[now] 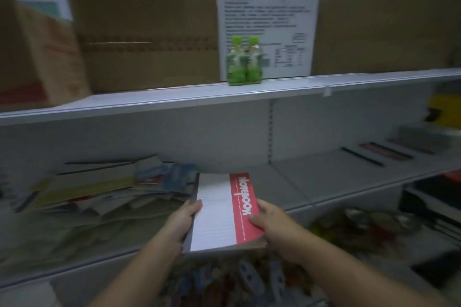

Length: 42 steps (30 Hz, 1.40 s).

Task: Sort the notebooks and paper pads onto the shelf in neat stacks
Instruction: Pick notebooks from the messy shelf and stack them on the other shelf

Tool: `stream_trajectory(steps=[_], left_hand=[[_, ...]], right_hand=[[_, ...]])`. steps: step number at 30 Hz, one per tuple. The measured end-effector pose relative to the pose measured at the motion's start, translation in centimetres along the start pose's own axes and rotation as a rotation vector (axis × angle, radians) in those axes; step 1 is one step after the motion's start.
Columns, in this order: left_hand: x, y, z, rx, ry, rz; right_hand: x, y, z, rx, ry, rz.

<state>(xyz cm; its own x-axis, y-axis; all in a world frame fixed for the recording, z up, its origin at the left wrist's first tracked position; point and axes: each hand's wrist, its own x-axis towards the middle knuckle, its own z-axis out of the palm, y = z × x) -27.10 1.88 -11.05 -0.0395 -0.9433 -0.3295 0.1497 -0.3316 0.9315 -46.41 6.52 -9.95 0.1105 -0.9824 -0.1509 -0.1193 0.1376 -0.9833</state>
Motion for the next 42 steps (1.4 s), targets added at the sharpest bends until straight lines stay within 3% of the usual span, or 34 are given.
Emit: stream_trajectory(steps=[5, 10, 17, 29, 33, 37, 42], left_hand=[[2.0, -3.4, 11.0, -0.065, -0.090, -0.060], [3.1, -5.2, 20.2, -0.075, -0.225, -0.133], [9.6, -5.1, 31.8, -0.006, -0.417, -0.242], [23.2, -5.8, 51.1, 0.073, -0.347, -0.104], [25.4, -6.8, 57.1, 0.075, -0.366, -0.150], [27.2, -6.0, 63.9, 0.033, -0.490, -0.247], [30.0, -5.0, 73.7, 0.123, -0.320, -0.173]], right_hand=[[-2.3, 2.4, -10.5, 0.270, 0.106, 0.138], [-2.1, 4.0, -16.8, 0.086, 0.342, 0.100], [1.1, 6.0, -28.0, 0.084, 0.570, 0.151], [9.3, 5.3, -46.4, 0.033, 0.710, 0.197], [10.5, 6.0, -52.6, 0.037, 0.757, 0.185], [12.1, 6.4, -61.2, -0.011, 0.756, 0.160], [16.1, 8.1, -74.0, -0.180, 0.778, 0.215]])
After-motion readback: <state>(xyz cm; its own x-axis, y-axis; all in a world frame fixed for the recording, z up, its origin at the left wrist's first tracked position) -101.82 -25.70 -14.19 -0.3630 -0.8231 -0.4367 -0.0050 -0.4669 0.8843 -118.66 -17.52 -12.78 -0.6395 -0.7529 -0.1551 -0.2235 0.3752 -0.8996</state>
